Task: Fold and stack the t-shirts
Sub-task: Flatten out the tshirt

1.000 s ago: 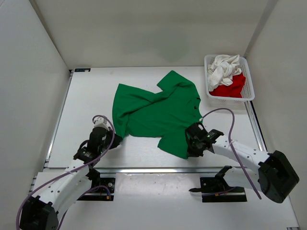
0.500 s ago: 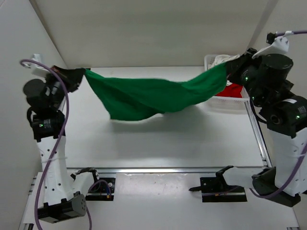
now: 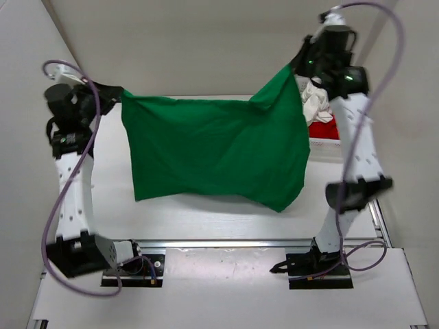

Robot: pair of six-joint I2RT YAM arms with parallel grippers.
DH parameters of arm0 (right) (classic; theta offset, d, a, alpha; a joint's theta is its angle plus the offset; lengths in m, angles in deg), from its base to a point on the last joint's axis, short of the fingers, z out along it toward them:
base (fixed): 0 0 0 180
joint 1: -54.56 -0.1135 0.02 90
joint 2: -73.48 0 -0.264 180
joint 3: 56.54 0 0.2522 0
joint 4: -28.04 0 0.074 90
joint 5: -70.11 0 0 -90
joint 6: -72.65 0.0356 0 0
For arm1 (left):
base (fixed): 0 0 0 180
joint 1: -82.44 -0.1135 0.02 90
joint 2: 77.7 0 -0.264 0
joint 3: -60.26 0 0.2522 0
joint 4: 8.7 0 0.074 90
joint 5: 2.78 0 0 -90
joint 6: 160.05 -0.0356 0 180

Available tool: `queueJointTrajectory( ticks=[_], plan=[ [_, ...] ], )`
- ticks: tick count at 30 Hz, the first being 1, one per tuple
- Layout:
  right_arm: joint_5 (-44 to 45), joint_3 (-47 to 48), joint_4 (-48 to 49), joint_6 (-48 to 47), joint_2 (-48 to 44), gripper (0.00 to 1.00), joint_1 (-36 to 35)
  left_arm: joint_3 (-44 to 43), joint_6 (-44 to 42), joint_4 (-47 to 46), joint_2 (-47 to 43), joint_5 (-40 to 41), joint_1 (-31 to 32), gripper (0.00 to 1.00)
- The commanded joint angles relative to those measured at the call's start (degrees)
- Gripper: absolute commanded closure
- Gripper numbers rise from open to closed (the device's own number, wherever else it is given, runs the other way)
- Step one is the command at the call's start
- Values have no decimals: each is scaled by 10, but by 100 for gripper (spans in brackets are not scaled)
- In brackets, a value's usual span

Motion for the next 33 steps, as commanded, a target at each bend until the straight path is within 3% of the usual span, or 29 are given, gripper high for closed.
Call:
queueJointTrajectory(
  ticks=[1, 6, 11, 17, 19, 22, 27, 31, 33],
  plan=[
    [-97, 57, 16, -1, 111, 100, 23, 20, -36, 3, 82, 77, 36, 100],
    [-105, 108, 87, 41, 132, 100, 41, -118, -35, 22, 190, 83, 55, 100],
    [-112, 90, 199, 94, 57, 100, 65, -267, -19, 50, 219, 75, 43, 100],
    [-151, 71, 239, 123, 2, 99, 95, -335, 3, 39, 218, 75, 0, 100],
    [-140, 34, 206, 107, -18, 100, 94, -305, -3, 29, 206, 74, -16, 100],
    [-154, -96, 196, 98, -56, 100, 97, -203, -21, -4, 165, 93, 0, 100],
    [-121, -467, 282, 84, -184, 100, 73, 56, -37, -88, 38, 121, 16, 100],
    [-75, -722, 325, 104, -286, 100, 54, 301, -60, -112, -44, 159, 24, 100],
    [-78, -815, 345, 118, -317, 100, 49, 373, -62, -112, -61, 172, 19, 100]
  ],
)
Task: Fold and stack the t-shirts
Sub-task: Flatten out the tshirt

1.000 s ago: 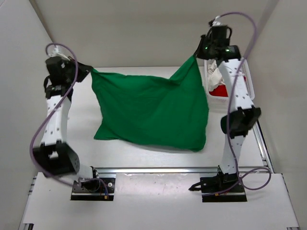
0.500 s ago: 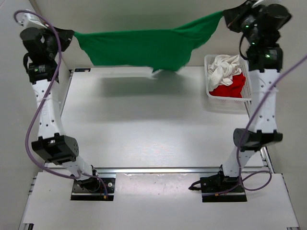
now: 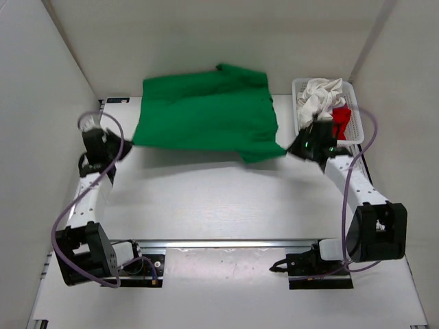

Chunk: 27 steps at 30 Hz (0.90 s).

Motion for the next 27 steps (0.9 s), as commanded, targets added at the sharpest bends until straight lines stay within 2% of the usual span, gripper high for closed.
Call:
queueJointTrajectory(
  ticks=[1, 4, 5, 8, 13, 15, 18, 21, 27],
  plan=[
    [23, -140, 54, 30, -81, 100, -9, 121, -23, -16, -63, 49, 4, 100],
    [-3, -188, 27, 40, -78, 100, 6, 206, -20, -19, -54, 38, -15, 100],
    [-15, -230, 21, 49, -81, 100, 9, 223, -23, -5, -50, 28, -25, 100],
    [-6, -286, 1, 60, -132, 100, -1, 238, -37, 32, -72, 12, -38, 100],
    [0, -354, -79, 78, -285, 100, -29, 264, -68, 95, -166, -22, -75, 100],
    [10, -361, -139, 76, -344, 100, -30, 250, -84, 128, -195, -27, -71, 100],
    [8, -361, -177, 97, -422, 100, -65, 246, -88, 141, -213, -24, -47, 100],
    [33, -336, -185, 101, -414, 100, -95, 258, -89, 136, -210, -17, -52, 100],
    [2, -282, -82, 67, -270, 100, -58, 251, -55, 103, -174, -31, -83, 100]
  ],
)
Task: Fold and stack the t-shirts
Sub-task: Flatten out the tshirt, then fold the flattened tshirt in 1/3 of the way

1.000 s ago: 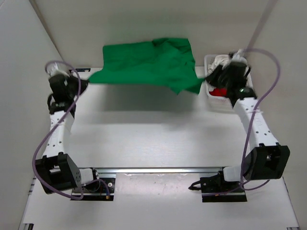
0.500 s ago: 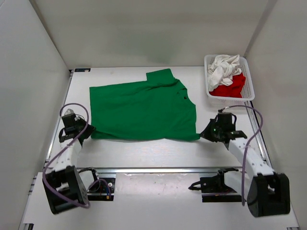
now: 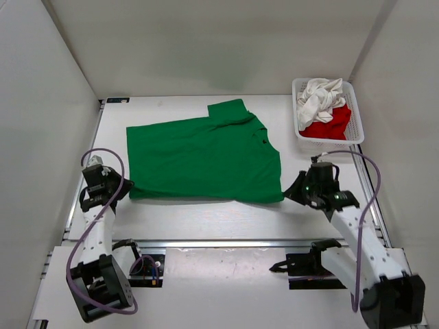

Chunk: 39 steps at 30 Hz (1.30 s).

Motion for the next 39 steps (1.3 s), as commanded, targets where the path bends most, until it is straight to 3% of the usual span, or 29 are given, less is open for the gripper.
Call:
queueJointTrajectory(
  ticks=[1, 7, 16, 32, 33, 39],
  plan=[
    [-6, 55, 90, -19, 92, 100, 14, -11, 19, -22, 16, -16, -16, 100],
    [9, 212, 121, -32, 268, 100, 1, -3, 51, -51, 62, -22, -48, 100],
    [-4, 430, 99, -47, 508, 100, 13, -56, 94, -105, 174, 4, -26, 100],
    [4, 690, 6, -84, 727, 100, 14, -136, 93, -121, 333, 21, -28, 100],
    [5, 710, -4, -88, 745, 100, 10, -139, 94, -123, 336, 20, -27, 98],
    [-5, 795, -24, -86, 789, 100, 9, -136, 106, -141, 308, -14, -49, 64]
  ],
)
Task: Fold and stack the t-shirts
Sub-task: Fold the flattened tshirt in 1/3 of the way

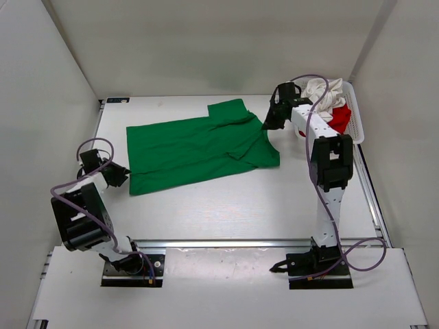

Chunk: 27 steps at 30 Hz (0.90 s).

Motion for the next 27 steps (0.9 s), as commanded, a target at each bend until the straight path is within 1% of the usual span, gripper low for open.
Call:
queueJointTrajectory(
  ticks=[1, 2, 3, 4, 5, 6, 7, 8, 9, 10, 11, 12, 13, 14, 17, 18, 21, 26, 27],
  plan=[
    [-4, 81, -20, -9, 15, 99, -3, -19, 9, -19, -58, -8, -13, 59],
    [-8, 104, -29, -11, 19, 94, -1, -21, 4, -13, -76, -7, -11, 57],
    [-13, 107, -38, -11, 21, 88, -4, -20, -4, -3, -88, -5, -8, 56],
    [-11, 114, -40, -12, 8, 85, -5, -15, -15, 6, -111, -1, -2, 56],
    [-4, 101, -40, -17, -10, 78, -5, -1, -22, 14, -134, 6, 4, 56],
    [6, 88, -31, -19, -22, 74, -8, 8, -35, 20, -162, 9, 22, 55],
    [9, 47, -15, -20, -52, 70, -13, 29, -50, 29, -194, 17, 39, 55],
    [8, -19, 16, -17, -88, 67, -9, 58, -57, 35, -206, 25, 55, 53],
    [7, -94, 35, -7, -139, 66, -7, 94, -55, 33, -230, 20, 59, 52],
    [4, -136, 78, -1, -161, 66, -4, 114, -55, 33, -241, 16, 66, 51],
    [0, -222, 125, 11, -209, 67, 0, 150, -51, 25, -257, 6, 67, 51],
    [-6, -301, 148, 23, -255, 70, 8, 168, -50, 21, -264, -1, 62, 51],
    [-7, -334, 180, 25, -270, 77, 12, 179, -46, 18, -262, 0, 66, 51],
    [-9, -404, 205, 31, -296, 79, 23, 179, -41, 19, -255, -7, 62, 52],
    [-12, -429, 207, 13, -302, 77, 41, 178, -26, 5, -243, -21, 63, 53],
    [-19, -431, 205, 7, -297, 76, 46, 175, -23, 1, -231, -19, 58, 51],
    [-15, -425, 211, -9, -281, 72, 53, 177, -14, -14, -216, -17, 67, 50],
    [-37, -403, 217, -23, -234, 71, 59, 182, 0, -36, -177, -10, 71, 50],
    [-39, -396, 213, -23, -227, 71, 52, 182, 8, -41, -171, -13, 69, 50]
  ],
)
